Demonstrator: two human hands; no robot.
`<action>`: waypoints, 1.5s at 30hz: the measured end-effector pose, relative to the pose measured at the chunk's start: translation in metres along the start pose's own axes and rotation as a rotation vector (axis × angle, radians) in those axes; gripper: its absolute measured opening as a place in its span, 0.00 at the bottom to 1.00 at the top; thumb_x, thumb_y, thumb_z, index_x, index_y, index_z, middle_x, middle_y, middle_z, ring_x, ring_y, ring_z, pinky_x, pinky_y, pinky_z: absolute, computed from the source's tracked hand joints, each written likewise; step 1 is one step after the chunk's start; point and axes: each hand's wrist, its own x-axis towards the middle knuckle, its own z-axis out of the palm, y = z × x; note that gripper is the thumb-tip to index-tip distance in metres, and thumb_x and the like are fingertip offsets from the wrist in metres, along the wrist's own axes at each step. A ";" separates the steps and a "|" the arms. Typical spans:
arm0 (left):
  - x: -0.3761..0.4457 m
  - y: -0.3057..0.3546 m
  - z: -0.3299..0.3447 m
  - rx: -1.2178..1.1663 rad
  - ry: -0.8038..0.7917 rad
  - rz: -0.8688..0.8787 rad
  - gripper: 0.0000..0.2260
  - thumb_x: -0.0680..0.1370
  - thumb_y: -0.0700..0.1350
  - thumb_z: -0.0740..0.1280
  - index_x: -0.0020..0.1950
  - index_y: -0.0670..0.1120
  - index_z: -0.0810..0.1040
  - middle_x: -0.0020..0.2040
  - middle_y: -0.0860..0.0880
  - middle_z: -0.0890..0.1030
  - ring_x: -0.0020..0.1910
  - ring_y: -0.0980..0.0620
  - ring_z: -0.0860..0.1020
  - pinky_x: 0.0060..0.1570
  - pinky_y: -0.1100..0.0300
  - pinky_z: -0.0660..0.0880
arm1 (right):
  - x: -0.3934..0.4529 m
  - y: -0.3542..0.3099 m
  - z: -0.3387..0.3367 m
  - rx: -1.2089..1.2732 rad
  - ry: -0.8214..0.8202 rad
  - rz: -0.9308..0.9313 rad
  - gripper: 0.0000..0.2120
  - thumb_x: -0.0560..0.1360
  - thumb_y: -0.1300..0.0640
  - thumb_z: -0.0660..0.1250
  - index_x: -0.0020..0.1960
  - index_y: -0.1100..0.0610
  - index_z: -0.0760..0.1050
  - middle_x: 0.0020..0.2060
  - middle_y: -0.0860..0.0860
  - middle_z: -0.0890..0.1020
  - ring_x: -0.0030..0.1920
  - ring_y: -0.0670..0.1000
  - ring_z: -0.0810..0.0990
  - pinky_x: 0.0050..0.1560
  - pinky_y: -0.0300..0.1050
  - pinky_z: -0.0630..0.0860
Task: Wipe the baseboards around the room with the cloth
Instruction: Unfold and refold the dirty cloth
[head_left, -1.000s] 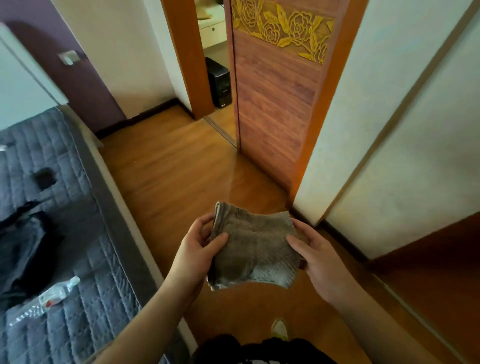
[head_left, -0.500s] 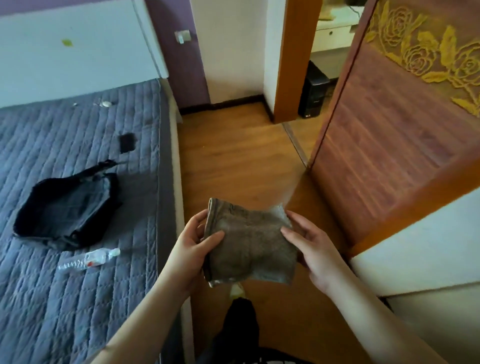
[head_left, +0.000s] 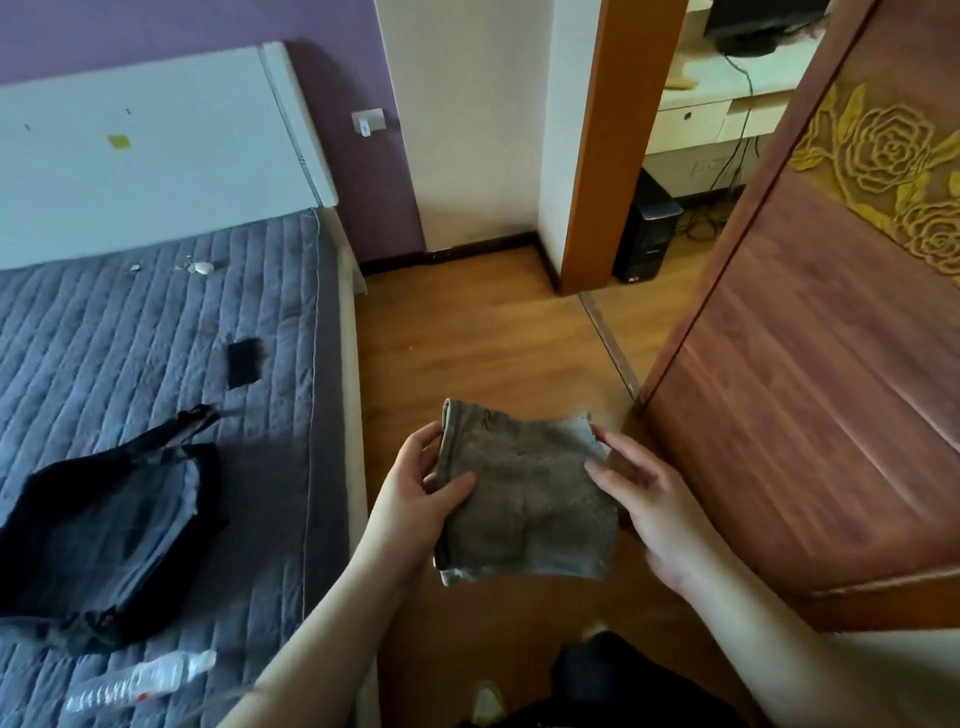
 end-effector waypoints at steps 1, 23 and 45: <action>0.017 0.005 0.009 0.005 -0.002 0.002 0.24 0.75 0.38 0.73 0.62 0.64 0.73 0.58 0.59 0.82 0.55 0.54 0.83 0.50 0.52 0.82 | 0.017 -0.005 -0.008 0.005 0.003 -0.001 0.22 0.69 0.53 0.73 0.61 0.42 0.77 0.44 0.31 0.84 0.47 0.33 0.82 0.40 0.29 0.77; 0.320 0.102 0.071 -0.111 0.171 -0.010 0.23 0.74 0.37 0.74 0.64 0.58 0.76 0.56 0.52 0.84 0.54 0.48 0.84 0.46 0.54 0.82 | 0.345 -0.132 -0.040 0.058 -0.215 0.088 0.21 0.71 0.51 0.71 0.63 0.44 0.78 0.53 0.47 0.86 0.54 0.50 0.84 0.47 0.44 0.82; 0.635 0.176 -0.021 -0.250 0.063 -0.141 0.26 0.67 0.51 0.80 0.62 0.64 0.76 0.58 0.52 0.83 0.56 0.45 0.83 0.48 0.46 0.83 | 0.648 -0.207 0.070 -0.065 -0.040 0.134 0.18 0.78 0.56 0.70 0.66 0.46 0.76 0.54 0.49 0.85 0.56 0.51 0.84 0.57 0.52 0.81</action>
